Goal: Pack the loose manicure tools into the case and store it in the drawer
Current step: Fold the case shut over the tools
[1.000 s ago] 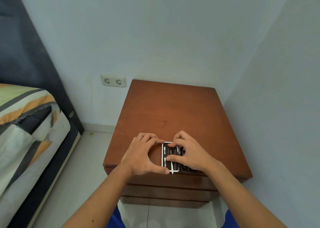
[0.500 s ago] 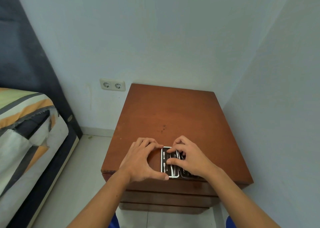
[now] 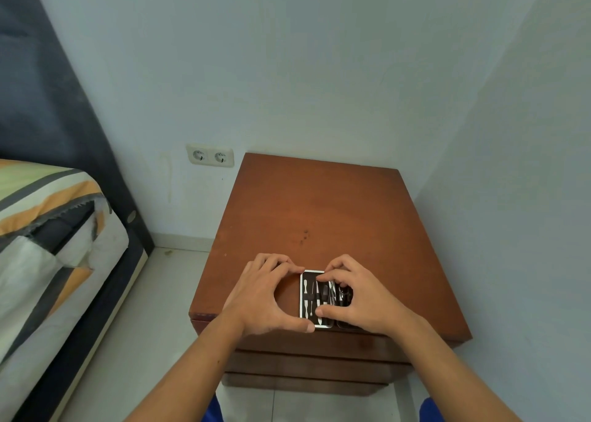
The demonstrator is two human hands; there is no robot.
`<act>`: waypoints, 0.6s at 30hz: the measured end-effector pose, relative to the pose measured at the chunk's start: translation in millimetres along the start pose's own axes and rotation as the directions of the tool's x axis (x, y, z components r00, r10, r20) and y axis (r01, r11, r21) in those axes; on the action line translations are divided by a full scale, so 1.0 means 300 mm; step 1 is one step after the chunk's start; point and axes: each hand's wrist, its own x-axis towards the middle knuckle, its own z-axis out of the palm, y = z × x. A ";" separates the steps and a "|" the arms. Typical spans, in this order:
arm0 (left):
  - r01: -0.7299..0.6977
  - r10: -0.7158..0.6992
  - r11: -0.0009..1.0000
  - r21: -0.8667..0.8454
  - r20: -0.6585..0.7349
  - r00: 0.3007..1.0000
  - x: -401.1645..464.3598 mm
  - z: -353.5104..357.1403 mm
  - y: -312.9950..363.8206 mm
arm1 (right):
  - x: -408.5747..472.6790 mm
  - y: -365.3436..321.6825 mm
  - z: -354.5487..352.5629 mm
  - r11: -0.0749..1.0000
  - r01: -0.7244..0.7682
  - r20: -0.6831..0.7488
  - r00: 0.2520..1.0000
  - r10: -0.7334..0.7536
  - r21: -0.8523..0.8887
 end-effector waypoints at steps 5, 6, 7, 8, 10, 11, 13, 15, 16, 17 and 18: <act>0.003 -0.003 1.000 -0.002 0.007 1.000 0.001 -0.002 -0.004 | 0.000 -0.006 0.000 1.000 -0.006 -0.006 1.000 0.006 0.007; 0.002 -0.002 1.000 -0.002 0.006 1.000 0.001 -0.002 -0.004 | 0.000 -0.010 0.001 1.000 -0.008 -0.017 1.000 0.008 0.017; 0.001 -0.001 1.000 -0.002 0.005 1.000 0.002 -0.002 -0.004 | 0.000 -0.014 0.004 1.000 -0.007 -0.032 0.999 0.008 0.025; -0.001 0.001 1.000 -0.001 0.005 1.000 0.003 -0.001 -0.004 | -0.001 -0.020 0.009 1.000 -0.002 -0.051 0.999 0.004 0.029; -0.004 0.004 1.000 0.000 0.004 1.000 0.004 -0.001 -0.003 | 0.000 -0.033 0.024 1.000 0.006 -0.089 0.996 -0.003 0.027; -0.003 0.003 1.000 -0.001 0.004 1.000 0.003 -0.001 -0.003 | 0.001 -0.037 0.031 1.000 0.007 -0.105 0.994 -0.005 0.017; -0.001 0.001 1.000 -0.004 0.006 1.000 0.002 -0.002 -0.004 | 0.005 -0.039 0.043 1.000 0.010 -0.122 0.993 -0.012 -0.016; 0.000 0.000 1.000 -0.006 0.009 1.000 0.001 -0.003 -0.003 | 0.008 -0.036 0.045 0.999 0.016 -0.114 0.993 -0.021 -0.048; 0.000 0.000 1.000 -0.005 0.010 1.000 0.001 -0.003 -0.003 | 0.009 -0.035 0.042 0.998 0.021 -0.105 0.994 -0.027 -0.065; 0.000 0.000 1.000 -0.004 0.010 1.000 0.001 -0.003 -0.003 | 0.011 -0.035 0.039 0.996 0.026 -0.093 0.995 -0.034 -0.083; -0.001 0.001 1.000 -0.002 0.009 1.000 0.001 -0.003 -0.002 | 0.012 -0.036 0.035 0.994 0.034 -0.082 0.996 -0.043 -0.102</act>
